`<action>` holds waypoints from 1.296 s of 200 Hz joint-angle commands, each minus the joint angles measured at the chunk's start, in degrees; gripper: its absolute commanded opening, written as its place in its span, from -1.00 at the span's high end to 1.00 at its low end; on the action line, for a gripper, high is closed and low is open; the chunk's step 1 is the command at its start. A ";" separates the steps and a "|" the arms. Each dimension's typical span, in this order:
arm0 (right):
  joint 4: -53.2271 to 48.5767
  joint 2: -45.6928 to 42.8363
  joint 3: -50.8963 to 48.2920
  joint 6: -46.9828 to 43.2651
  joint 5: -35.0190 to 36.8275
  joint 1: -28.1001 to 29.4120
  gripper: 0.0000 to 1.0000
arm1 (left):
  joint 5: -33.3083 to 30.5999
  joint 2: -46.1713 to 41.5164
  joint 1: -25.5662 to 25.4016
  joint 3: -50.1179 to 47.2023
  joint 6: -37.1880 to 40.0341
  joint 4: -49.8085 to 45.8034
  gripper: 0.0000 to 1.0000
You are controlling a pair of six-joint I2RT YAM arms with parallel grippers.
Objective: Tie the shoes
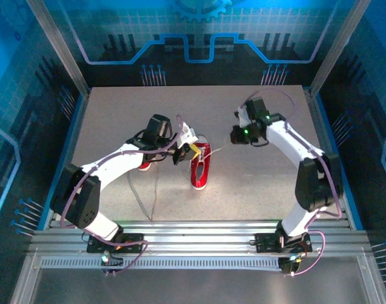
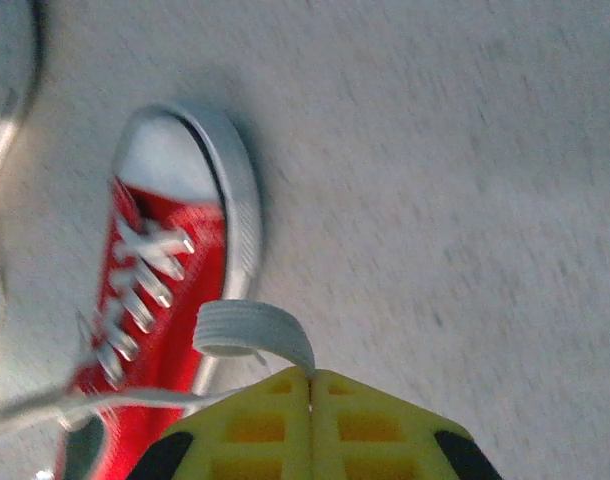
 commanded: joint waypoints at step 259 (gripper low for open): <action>56.07 -15.96 -35.50 -11.98 -8.13 16.34 -0.41 | 4.74 2.01 0.71 2.49 -19.13 1.57 1.00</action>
